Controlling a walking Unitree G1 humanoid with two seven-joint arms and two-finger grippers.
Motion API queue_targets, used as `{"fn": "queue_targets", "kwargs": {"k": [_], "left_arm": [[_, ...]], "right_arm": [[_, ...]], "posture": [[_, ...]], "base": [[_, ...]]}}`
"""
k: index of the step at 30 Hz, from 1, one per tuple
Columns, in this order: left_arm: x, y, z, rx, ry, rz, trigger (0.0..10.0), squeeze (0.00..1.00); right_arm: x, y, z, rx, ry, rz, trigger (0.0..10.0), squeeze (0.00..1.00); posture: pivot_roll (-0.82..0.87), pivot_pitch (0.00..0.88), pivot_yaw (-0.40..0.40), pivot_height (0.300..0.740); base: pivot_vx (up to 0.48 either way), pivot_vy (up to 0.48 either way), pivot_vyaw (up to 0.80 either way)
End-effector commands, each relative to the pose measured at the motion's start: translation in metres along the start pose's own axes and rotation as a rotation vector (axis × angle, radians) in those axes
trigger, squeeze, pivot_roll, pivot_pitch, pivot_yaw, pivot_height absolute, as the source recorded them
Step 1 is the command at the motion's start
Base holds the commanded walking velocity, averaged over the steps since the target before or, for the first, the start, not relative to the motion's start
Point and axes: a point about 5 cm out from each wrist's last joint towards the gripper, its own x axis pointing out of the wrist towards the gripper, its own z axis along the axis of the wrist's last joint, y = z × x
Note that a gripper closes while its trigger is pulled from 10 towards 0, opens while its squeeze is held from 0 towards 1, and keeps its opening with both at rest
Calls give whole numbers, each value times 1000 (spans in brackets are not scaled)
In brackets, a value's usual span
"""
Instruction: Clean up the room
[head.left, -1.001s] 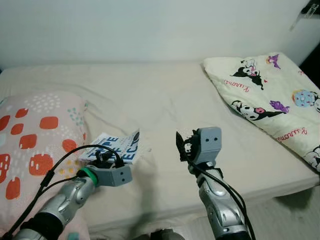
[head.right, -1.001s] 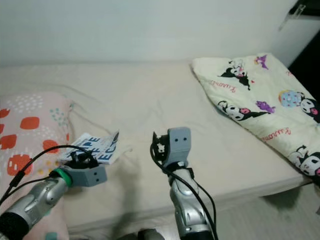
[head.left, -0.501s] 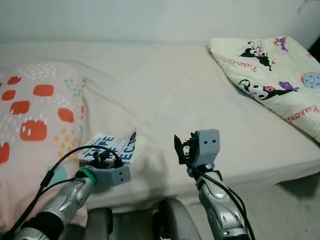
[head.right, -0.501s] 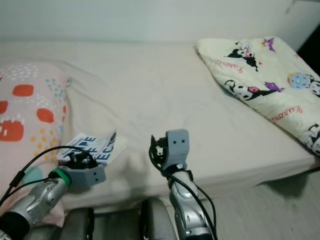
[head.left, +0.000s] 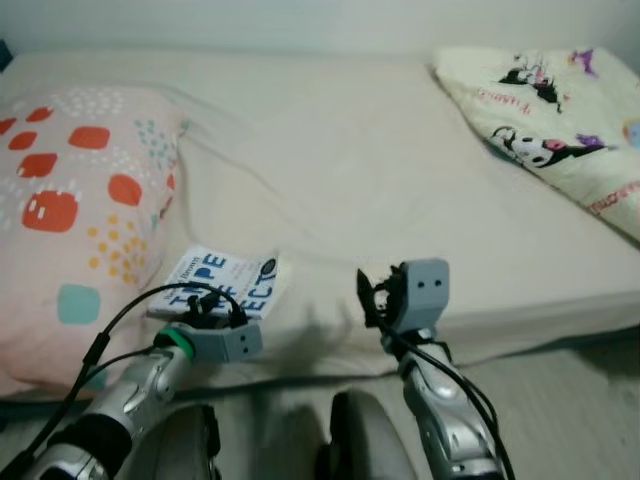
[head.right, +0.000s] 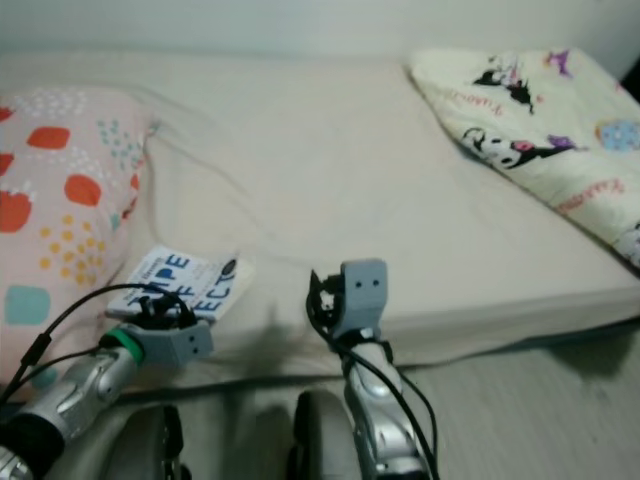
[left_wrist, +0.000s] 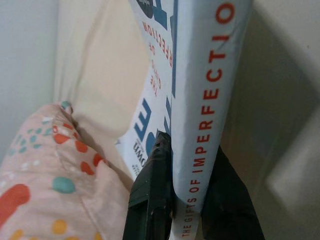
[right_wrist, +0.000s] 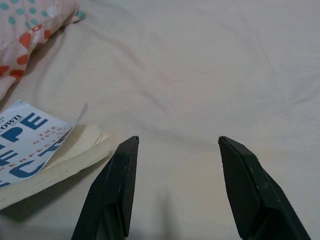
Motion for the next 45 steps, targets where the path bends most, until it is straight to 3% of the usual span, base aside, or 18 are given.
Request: {"fn": "queue_targets", "kwargs": {"k": [1,5,6,8,12,18,22,23,24,25,31,33,35,38,39,41,43,45], "left_arm": [[-3,-1,-6,13,22,10,10000,0],[0,12,-8,55,19,102,10000,0],[2,24,-11,83,25,173,10000,0],[2,24,-11,83,25,173,10000,0],[5,41,-19,118,37,211,10000,0],[7,23,-19,55,1,9,10000,0],[10,11,-11,-85,6,-39,10000,31],[11,12,-8,-77,-2,-34,10000,431],[11,12,-8,-77,-2,-34,10000,431],[12,12,-7,-69,-8,-29,10000,1000],[20,25,-2,-128,-4,70,10000,1000],[23,32,-3,-214,28,111,10000,1000],[23,33,-3,-239,34,117,10000,1000],[25,33,-1,-402,55,120,10000,1000],[26,35,1,-479,50,133,10000,0],[28,40,3,-574,35,156,10000,0],[28,42,4,-604,28,164,10000,0],[31,44,13,-685,-51,109,10000,0]], "right_arm": [[-3,-4,-4,5,20,-15,10000,0],[-3,-4,-3,7,19,-12,10000,0],[-4,-4,-3,9,18,-12,10000,0],[-4,-4,-3,9,18,-12,10000,0],[-4,-4,-2,11,14,-10,10000,0],[-3,-1,-1,14,11,-3,10000,0],[-3,-2,0,14,8,-7,10000,0],[-4,-3,0,14,8,-8,10000,0],[-4,-3,0,14,8,-8,10000,0],[-4,-3,0,14,8,-9,10000,0],[-4,-3,-1,11,11,-10,10000,0],[-3,-2,0,12,11,-8,10000,0],[-3,-2,0,13,10,-8,10000,0],[-2,-1,0,13,10,-5,10000,0],[-2,-1,0,14,10,-3,10000,0],[-1,0,-1,14,11,-1,10000,0],[-1,0,-1,14,11,0,10000,0],[-1,1,-1,14,11,2,10000,0]], "posture": [[-2,191,-39,605],[-4,192,-40,605],[-4,193,-41,605],[-4,193,-41,605],[0,199,-45,605],[-6,201,-45,605],[-18,203,-42,605],[-18,203,-42,605],[-18,203,-42,605],[-18,203,-42,605],[-20,201,-42,605],[-20,200,-41,605],[-20,200,-41,605],[-17,199,-41,605],[-14,197,-41,605],[-13,195,-41,605],[-13,195,-41,605],[-12,193,-41,605]], "base": [[0,0,0],[0,0,0],[0,0,0],[0,0,0],[0,0,0],[0,0,0],[0,0,0],[0,0,0],[0,0,0],[0,0,0],[0,0,0],[0,0,0],[0,0,0],[0,0,0],[0,0,0],[0,0,0],[0,0,0],[0,0,0]]}}
